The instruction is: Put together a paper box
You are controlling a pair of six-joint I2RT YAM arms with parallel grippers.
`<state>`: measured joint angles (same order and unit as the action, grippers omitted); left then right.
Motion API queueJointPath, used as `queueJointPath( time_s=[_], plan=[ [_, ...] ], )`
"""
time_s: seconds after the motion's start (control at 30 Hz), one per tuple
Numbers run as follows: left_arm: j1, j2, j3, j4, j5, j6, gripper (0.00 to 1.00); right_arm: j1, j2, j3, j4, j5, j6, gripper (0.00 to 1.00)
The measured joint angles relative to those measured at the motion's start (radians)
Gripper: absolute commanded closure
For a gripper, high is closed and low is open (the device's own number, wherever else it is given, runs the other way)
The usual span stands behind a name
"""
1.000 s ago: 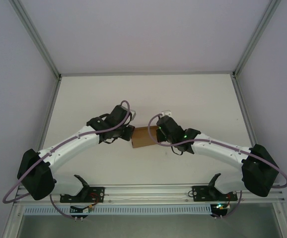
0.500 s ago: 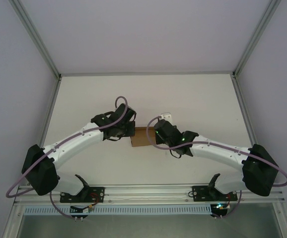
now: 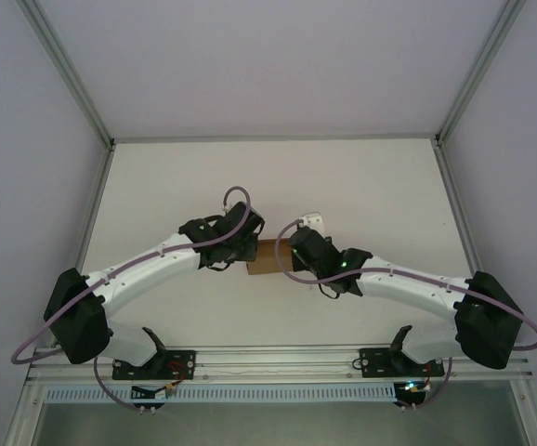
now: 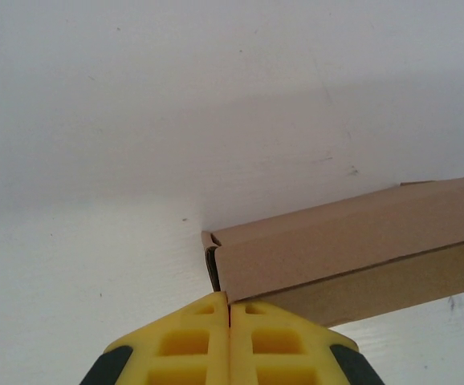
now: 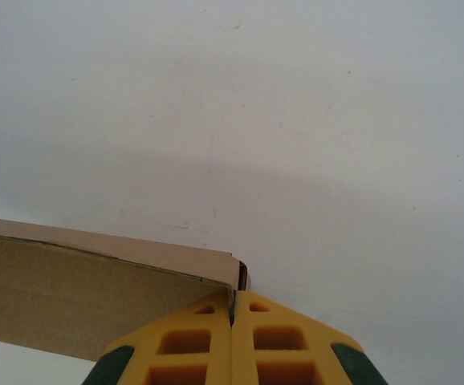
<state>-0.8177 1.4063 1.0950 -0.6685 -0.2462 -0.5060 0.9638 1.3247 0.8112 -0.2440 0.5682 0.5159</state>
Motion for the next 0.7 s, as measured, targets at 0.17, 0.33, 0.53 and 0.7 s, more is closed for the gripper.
queueJointPath(
  time_s=[0.17,0.33,0.53,0.7],
  plan=[
    [-0.006,-0.027,-0.039,0.041,-0.002,0.009,1.0,0.001,0.0,-0.002,0.005,0.0,0.0,1.0],
    [-0.023,-0.038,-0.084,0.093,-0.034,-0.002,1.0,0.012,-0.001,-0.019,0.03,0.019,-0.004,1.0],
    [-0.071,-0.045,-0.136,0.124,-0.089,-0.005,1.0,0.027,-0.016,-0.061,0.076,0.033,-0.01,1.0],
    [-0.091,-0.054,-0.169,0.141,-0.096,-0.01,1.0,0.033,-0.031,-0.091,0.1,0.026,-0.011,0.9]
  ],
)
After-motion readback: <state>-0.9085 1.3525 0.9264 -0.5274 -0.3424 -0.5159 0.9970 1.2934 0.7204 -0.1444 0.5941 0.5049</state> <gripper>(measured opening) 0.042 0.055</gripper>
